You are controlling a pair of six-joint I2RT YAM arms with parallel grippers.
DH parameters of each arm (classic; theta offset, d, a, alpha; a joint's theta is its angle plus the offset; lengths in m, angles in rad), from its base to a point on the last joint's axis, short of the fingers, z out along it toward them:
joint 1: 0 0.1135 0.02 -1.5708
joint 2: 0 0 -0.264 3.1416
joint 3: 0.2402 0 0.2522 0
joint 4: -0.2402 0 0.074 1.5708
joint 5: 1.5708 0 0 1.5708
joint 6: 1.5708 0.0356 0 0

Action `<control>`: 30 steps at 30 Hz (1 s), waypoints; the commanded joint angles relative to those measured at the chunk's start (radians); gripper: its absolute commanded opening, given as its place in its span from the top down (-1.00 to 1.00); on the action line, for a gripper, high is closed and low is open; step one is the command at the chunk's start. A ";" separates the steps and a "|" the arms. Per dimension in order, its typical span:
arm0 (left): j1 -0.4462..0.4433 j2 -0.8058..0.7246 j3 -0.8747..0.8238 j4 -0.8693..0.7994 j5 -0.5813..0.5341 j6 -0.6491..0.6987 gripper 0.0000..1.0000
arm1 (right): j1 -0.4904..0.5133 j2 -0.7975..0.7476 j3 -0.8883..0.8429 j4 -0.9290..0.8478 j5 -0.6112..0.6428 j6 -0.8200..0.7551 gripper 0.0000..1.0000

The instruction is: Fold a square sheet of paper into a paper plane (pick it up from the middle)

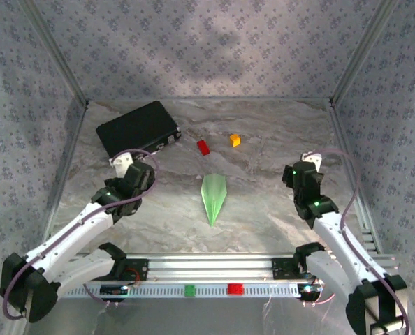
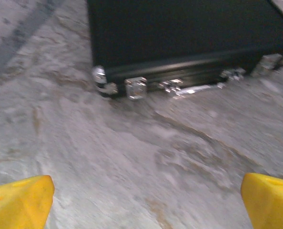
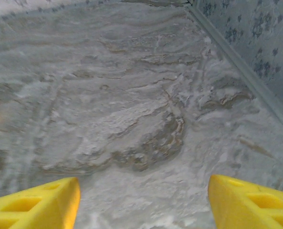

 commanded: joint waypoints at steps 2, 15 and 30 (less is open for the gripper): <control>0.113 -0.007 -0.039 0.138 -0.064 0.178 -0.99 | -0.102 0.126 -0.081 0.303 -0.051 -0.166 -0.48; 0.283 0.157 -0.139 0.552 0.012 0.455 -0.99 | -0.210 0.522 -0.082 0.823 -0.365 -0.309 -0.51; 0.444 0.421 -0.243 1.077 0.334 0.619 -0.99 | -0.247 0.661 -0.095 0.958 -0.376 -0.273 -0.98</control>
